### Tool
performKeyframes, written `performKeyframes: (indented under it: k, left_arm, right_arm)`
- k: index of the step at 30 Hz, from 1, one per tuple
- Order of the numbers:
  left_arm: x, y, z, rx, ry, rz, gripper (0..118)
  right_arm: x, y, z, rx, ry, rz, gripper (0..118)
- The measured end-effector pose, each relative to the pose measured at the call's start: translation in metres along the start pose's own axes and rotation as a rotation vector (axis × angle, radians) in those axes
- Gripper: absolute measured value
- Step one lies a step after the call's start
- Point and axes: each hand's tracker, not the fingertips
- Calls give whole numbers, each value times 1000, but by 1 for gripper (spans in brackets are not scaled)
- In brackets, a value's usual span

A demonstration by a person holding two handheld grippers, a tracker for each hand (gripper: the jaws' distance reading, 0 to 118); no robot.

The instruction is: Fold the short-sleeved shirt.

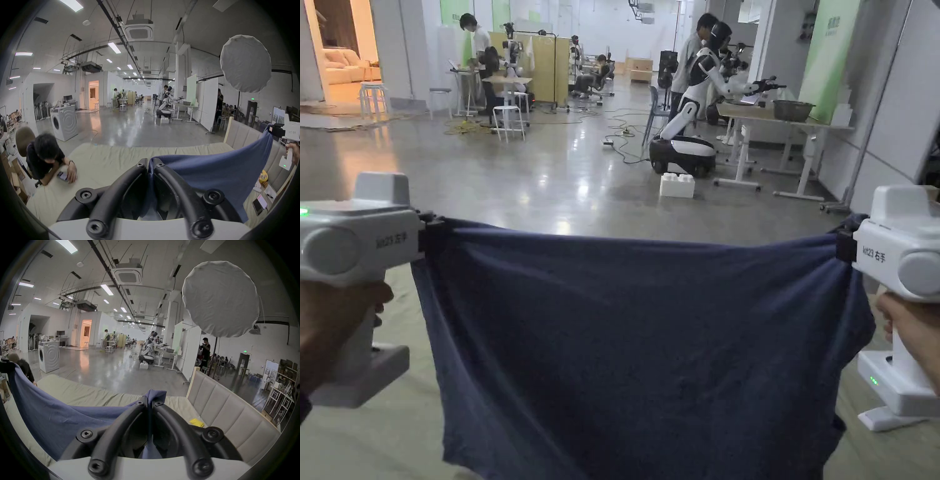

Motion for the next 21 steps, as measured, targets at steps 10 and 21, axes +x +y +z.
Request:
performKeyframes:
  k: [10, 21]
  left_arm:
    - [-13, 90, -44, 16, 56, -51, 6]
    - [-25, 118, -67, 44, 97, -82, 6]
  right_arm:
    - [4, 55, -43, 31, -11, 10, 4]
    - [-7, 116, -105, 37, -53, 38, 4]
